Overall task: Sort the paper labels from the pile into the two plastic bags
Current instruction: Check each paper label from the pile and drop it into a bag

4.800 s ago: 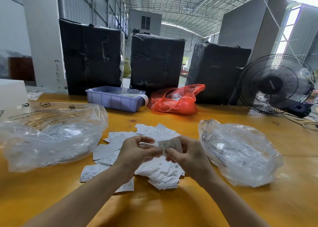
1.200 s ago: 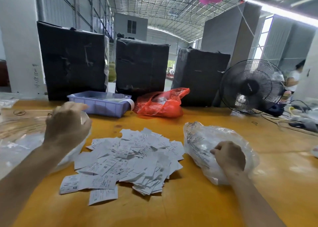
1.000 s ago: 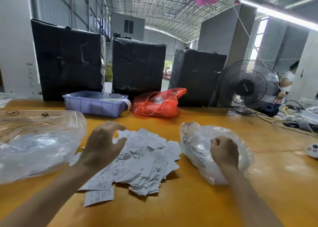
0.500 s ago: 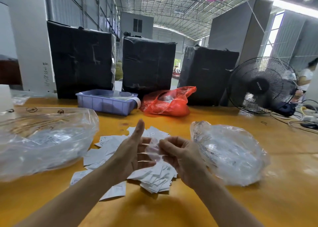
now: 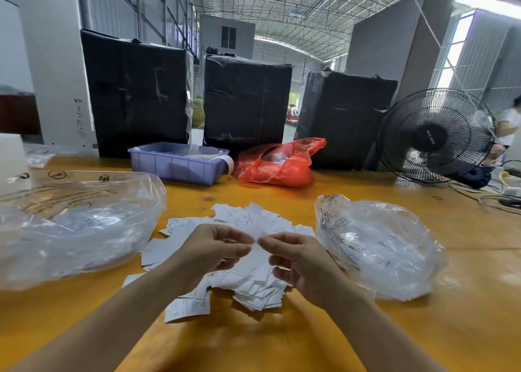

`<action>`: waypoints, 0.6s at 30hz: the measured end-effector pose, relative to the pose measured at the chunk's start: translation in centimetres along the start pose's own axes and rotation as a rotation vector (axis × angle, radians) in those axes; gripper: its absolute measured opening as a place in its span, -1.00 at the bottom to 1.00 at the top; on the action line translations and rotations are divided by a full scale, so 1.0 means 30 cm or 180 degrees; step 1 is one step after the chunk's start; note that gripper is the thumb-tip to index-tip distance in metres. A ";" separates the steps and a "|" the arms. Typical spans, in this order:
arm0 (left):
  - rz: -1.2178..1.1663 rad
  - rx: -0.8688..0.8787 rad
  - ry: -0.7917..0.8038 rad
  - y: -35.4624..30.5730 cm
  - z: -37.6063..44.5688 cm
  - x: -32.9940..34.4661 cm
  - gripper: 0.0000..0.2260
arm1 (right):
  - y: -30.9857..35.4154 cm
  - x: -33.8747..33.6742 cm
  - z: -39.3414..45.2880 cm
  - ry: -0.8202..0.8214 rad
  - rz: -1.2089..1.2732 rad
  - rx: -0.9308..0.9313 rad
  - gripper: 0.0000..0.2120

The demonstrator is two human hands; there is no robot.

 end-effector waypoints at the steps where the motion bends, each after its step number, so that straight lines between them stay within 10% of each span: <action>1: 0.0095 -0.0028 0.0078 0.002 -0.002 0.003 -0.90 | 0.003 -0.003 -0.003 -0.0041 -0.0086 -0.0034 -0.80; 8: 0.0017 0.0192 0.0616 -0.028 -0.036 0.062 -0.56 | 0.010 0.011 -0.011 -0.0023 -0.0319 -0.0234 -0.71; 18: -0.0006 0.0129 0.0287 -0.008 -0.015 0.034 -0.73 | 0.013 0.014 0.002 -0.0008 -0.0008 -0.0249 -0.59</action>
Point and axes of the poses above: each hand's wrist, its own z-axis towards the middle knuckle, its own x-axis out of the palm, y = z × x, the point moved 8 cm from there along z, towards the middle knuckle, and after that the axes turned 5 degrees about -y, right-handed, at the moved point
